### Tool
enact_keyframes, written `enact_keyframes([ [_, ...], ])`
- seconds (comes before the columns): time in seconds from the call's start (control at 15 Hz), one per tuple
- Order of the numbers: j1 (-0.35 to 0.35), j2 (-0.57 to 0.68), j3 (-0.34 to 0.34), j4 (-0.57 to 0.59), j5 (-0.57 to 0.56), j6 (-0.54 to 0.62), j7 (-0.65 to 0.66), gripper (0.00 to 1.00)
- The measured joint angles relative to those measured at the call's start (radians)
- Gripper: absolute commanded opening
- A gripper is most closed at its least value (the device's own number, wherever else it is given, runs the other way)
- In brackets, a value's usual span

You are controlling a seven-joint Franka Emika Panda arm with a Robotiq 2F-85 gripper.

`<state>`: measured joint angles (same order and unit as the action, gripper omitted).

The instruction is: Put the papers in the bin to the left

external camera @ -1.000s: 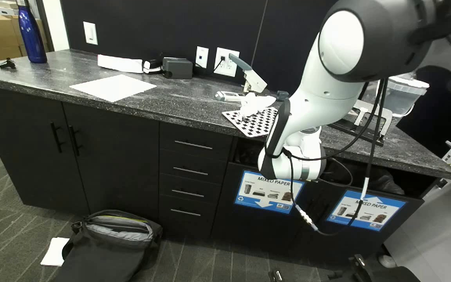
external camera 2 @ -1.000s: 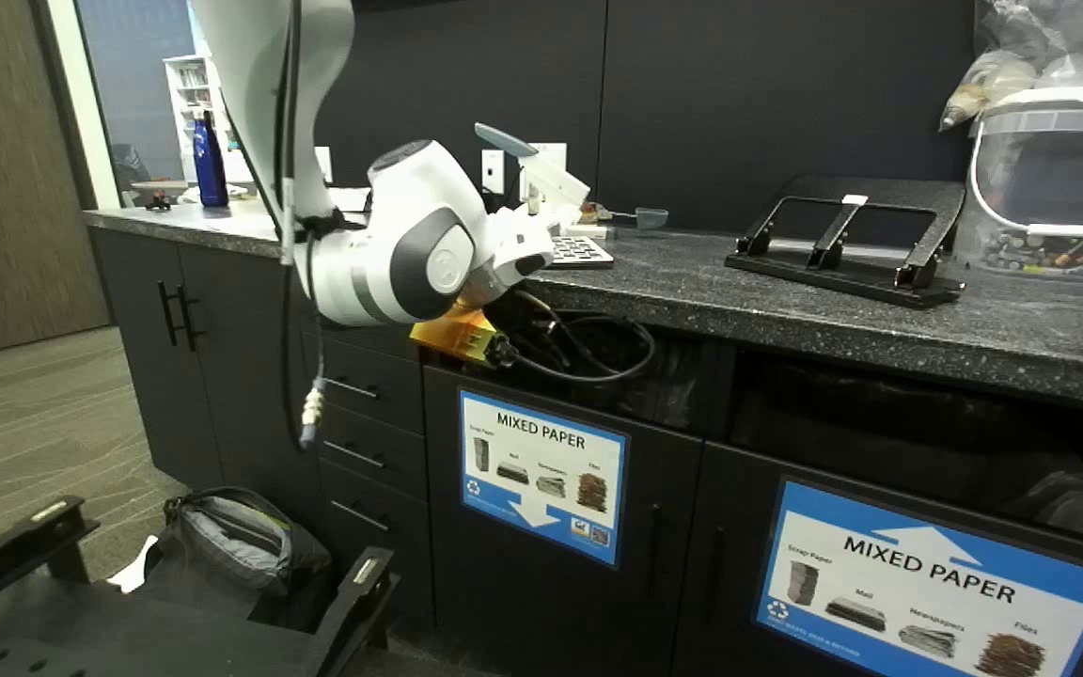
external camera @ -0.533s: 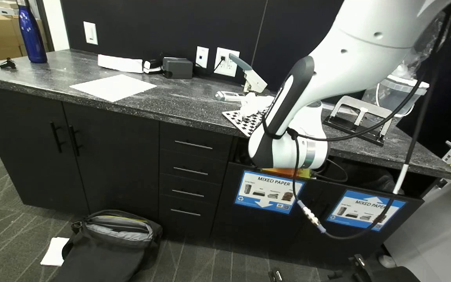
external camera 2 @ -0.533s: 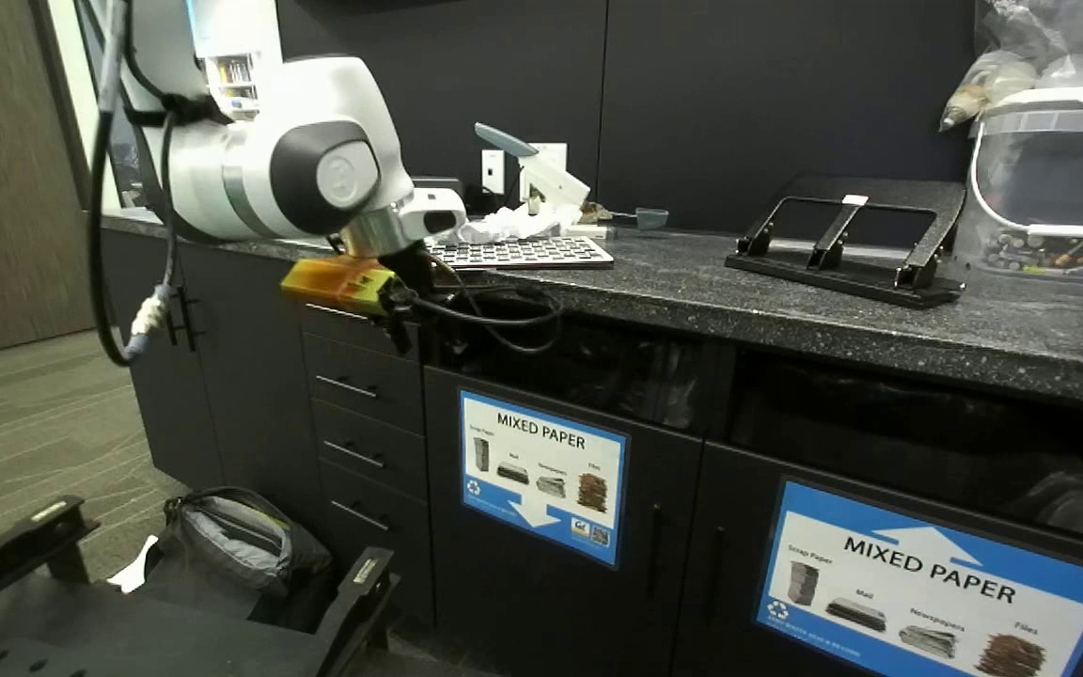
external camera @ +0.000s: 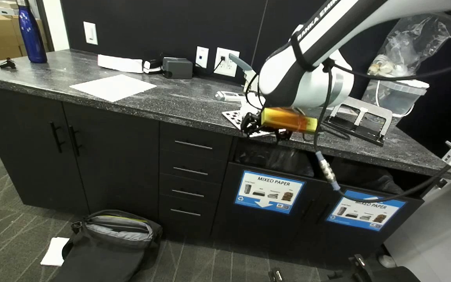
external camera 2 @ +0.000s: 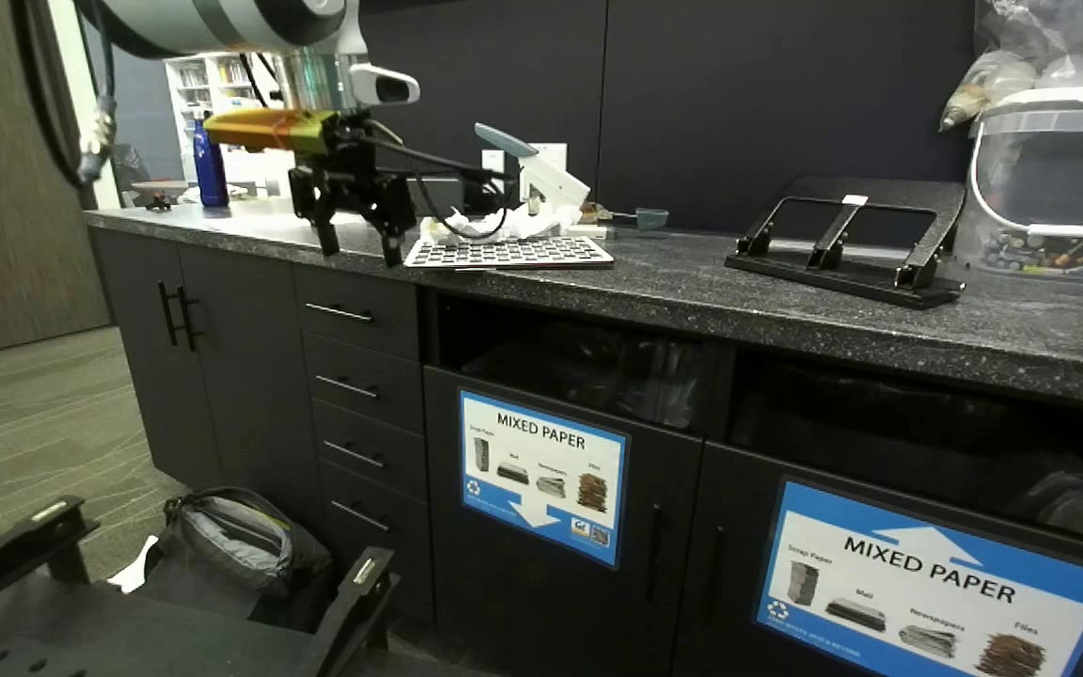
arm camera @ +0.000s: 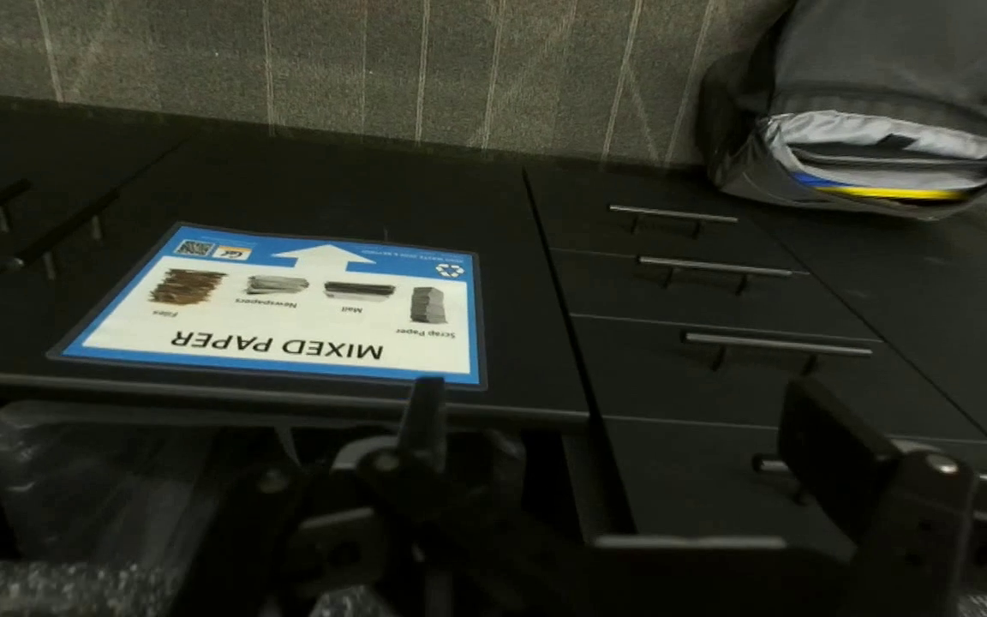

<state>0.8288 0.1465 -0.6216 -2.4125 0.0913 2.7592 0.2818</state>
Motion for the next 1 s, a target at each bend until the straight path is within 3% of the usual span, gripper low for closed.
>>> enact_keyframes([
  [0.07,0.01,-0.032,-0.011,0.035,-0.029,-0.057,0.028,1.0],
  [0.13,-0.022,-0.059,0.023,0.076,-0.052,-0.107,0.051,1.0],
  [0.4,-0.307,-0.077,0.302,0.229,-0.046,-0.158,0.126,1.0],
  [0.6,-0.481,0.001,0.435,0.312,-0.046,-0.149,0.161,1.0],
  [0.8,-0.574,0.132,0.487,0.398,-0.051,-0.128,0.182,1.0],
  [1.0,-0.611,0.273,0.5,0.515,-0.052,-0.122,0.192,1.0],
])
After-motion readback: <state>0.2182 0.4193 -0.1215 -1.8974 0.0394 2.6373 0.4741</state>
